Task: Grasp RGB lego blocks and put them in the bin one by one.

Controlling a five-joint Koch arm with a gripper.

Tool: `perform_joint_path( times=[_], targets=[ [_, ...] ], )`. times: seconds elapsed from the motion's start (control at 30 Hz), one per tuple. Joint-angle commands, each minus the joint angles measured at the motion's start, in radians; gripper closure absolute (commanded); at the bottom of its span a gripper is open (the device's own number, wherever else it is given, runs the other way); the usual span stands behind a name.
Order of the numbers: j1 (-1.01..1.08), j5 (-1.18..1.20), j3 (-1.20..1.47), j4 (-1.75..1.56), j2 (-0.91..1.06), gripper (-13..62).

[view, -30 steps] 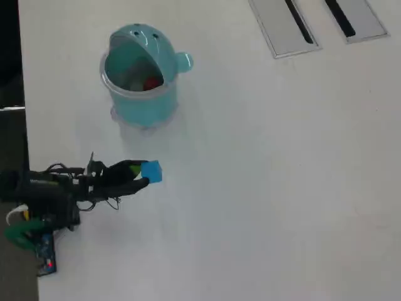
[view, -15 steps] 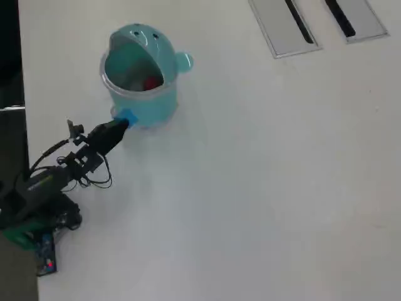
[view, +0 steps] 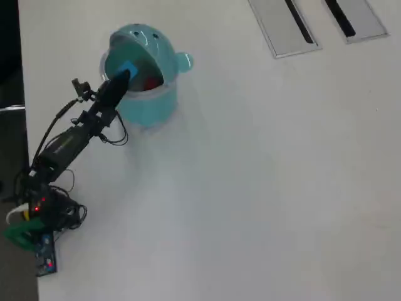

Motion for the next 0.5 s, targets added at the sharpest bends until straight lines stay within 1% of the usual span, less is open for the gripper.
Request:
perform_joint_path(
  times=[0.0,0.03,0.1,0.23,0.37,0.4,0.43,0.47],
  targets=[
    [-0.015,0.0,-0.138,-0.026,0.005,46.1],
    [-0.021,-0.012,-0.173,-0.032,-0.04,42.5],
    [-0.028,-0.023,-0.189,-0.041,-0.066,42.0],
    [-0.029,-0.023,-0.215,-0.101,-0.124,31.6],
    [-0.032,-0.02,-0.221,-0.144,-0.147,25.3],
    [-0.034,-0.02,-0.221,-0.153,-0.149,24.8],
    [-0.034,-0.02,-0.238,-0.156,-0.152,21.2],
    [-0.034,-0.018,-0.247,-0.156,-0.152,19.7]
  ],
)
